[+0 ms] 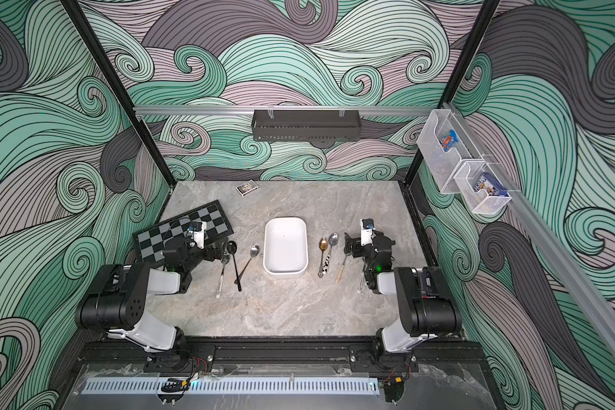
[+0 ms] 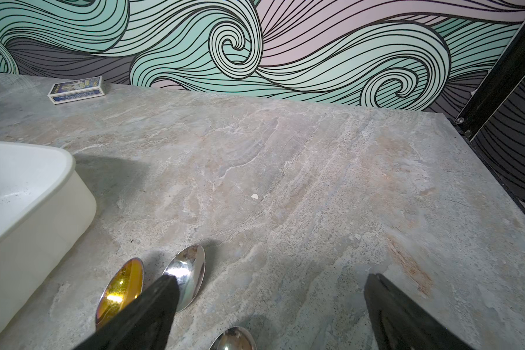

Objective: Put the spoon into the storage box
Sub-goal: Pick up the spoon from the center of the board.

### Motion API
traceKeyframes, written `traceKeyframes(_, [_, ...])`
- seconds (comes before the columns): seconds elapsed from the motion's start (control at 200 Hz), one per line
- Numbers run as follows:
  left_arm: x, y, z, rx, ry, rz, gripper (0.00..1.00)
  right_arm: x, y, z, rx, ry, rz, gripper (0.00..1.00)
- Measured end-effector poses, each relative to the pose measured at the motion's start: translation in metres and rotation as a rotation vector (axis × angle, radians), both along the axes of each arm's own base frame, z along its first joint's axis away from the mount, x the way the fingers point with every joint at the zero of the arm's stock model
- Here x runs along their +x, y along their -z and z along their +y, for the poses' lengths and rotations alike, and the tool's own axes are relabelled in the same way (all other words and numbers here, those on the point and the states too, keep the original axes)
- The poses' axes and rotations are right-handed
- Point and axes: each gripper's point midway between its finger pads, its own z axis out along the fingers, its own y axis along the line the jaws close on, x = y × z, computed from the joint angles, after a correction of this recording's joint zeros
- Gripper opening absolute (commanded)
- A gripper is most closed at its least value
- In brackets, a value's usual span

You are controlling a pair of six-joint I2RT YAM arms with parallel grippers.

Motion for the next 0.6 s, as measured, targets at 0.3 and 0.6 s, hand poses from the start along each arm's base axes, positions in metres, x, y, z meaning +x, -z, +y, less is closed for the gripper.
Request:
traceKeyframes(0.3, [0.0, 0.0, 0.0, 0.0, 0.0, 0.0, 0.99, 0.0001, 0.0002, -0.0016, -0.002, 0.009, 0.001, 0.99])
traceKeyframes(0.6, [0.004, -0.0019, 0.0081, 0.0, -0.054, -0.002, 0.99, 0.0009, 0.0004, -0.0083, -0.006, 0.049, 0.002, 0.99])
